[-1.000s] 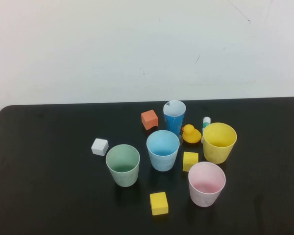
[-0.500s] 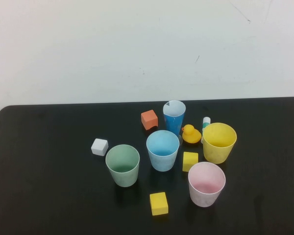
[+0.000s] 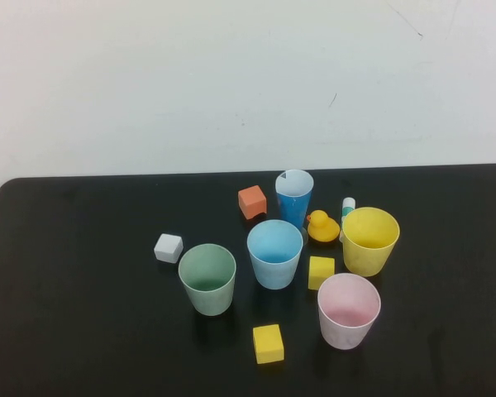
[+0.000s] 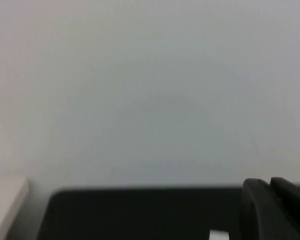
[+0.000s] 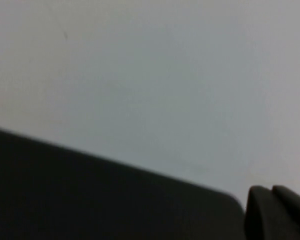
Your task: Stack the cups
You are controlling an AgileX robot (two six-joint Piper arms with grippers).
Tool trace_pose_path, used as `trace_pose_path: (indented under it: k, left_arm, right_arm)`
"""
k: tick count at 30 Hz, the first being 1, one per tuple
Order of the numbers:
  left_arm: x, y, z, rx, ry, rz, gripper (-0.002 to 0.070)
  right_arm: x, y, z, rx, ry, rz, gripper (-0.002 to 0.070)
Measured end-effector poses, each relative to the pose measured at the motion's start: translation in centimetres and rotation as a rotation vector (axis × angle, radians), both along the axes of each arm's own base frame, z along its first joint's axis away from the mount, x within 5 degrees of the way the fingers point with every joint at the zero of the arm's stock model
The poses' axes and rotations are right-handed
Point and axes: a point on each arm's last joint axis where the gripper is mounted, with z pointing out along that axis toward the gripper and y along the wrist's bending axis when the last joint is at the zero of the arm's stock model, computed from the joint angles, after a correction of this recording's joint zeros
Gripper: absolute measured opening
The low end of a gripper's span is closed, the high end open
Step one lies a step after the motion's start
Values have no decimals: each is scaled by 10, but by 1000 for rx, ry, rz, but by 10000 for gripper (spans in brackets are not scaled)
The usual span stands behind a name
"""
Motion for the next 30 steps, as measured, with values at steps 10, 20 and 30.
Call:
trace_pose_path:
  k: [10, 20, 30]
  left_arm:
    - [105, -22, 1, 63, 602, -151, -2]
    - [208, -78, -42, 227, 866, -453, 81]
    - [271, -137, -101, 355, 993, -539, 484]
  right_arm:
    - [35, -3, -28, 41, 463, -13, -3]
    - [40, -1, -31, 75, 461, 10, -3]
    - [42, -1, -36, 74, 444, 14, -3]
